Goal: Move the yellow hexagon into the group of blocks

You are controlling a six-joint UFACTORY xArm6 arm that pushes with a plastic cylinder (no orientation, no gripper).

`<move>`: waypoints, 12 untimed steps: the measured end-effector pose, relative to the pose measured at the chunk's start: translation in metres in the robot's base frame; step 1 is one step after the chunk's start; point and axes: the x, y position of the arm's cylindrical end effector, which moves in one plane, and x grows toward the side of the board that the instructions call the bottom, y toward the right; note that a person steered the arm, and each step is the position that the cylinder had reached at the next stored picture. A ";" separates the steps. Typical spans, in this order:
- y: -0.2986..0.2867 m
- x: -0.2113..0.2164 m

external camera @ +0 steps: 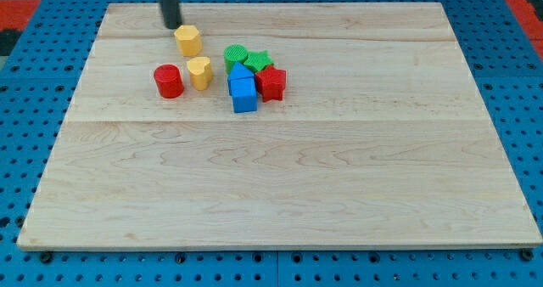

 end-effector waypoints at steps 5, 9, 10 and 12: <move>0.065 0.073; 0.041 0.131; 0.087 0.152; 0.059 0.143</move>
